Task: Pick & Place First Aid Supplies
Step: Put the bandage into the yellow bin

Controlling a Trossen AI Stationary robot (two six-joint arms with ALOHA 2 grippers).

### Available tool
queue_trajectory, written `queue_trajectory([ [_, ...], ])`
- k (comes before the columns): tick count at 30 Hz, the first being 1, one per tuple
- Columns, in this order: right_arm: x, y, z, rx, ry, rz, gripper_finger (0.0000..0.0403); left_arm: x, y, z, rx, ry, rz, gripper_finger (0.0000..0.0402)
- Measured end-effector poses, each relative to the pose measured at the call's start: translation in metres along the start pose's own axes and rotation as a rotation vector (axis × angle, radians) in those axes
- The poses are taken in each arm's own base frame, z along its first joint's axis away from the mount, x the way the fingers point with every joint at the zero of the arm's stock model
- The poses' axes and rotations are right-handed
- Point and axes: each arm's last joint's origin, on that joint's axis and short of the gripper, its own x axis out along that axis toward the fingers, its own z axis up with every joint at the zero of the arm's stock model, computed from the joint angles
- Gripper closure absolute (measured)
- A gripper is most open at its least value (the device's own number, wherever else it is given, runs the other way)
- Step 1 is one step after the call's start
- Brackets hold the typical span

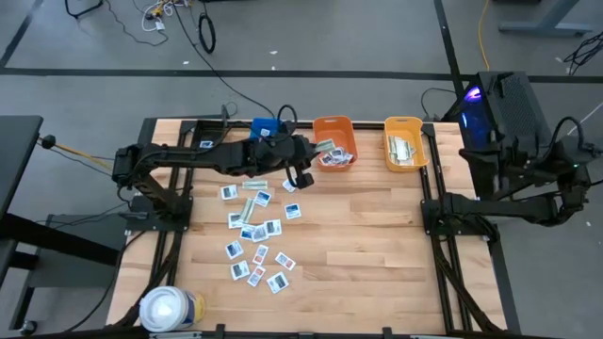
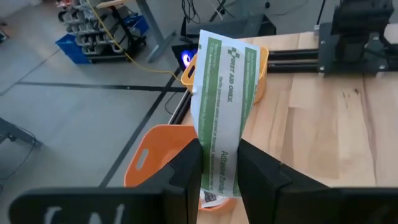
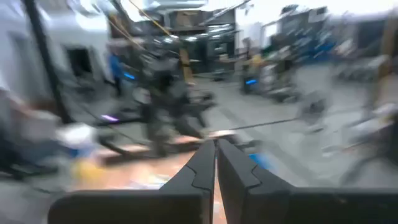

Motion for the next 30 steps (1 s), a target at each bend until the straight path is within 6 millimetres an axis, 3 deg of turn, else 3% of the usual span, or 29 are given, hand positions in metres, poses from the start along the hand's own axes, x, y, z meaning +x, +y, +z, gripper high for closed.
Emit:
queue_trajectory([
  [3,0.001,0.001,0.003,0.119,-0.023,0.036,0.038,0.0,0.0,0.0,0.015,-0.001,0.002,0.0305],
  [16,0.031,0.005,0.03,0.25,-0.247,0.034,0.038,-0.001,0.0,0.002,0.011,-0.014,0.004,0.0305],
  [24,0.076,0.01,0.037,0.208,-0.204,0.02,0.038,-0.004,0.001,0.004,0.008,-0.022,0.005,0.0305],
  [30,0.116,0.009,0.027,0.208,-0.07,-0.163,0.038,-0.004,0.001,0.003,0.036,-0.019,0.005,0.0305],
])
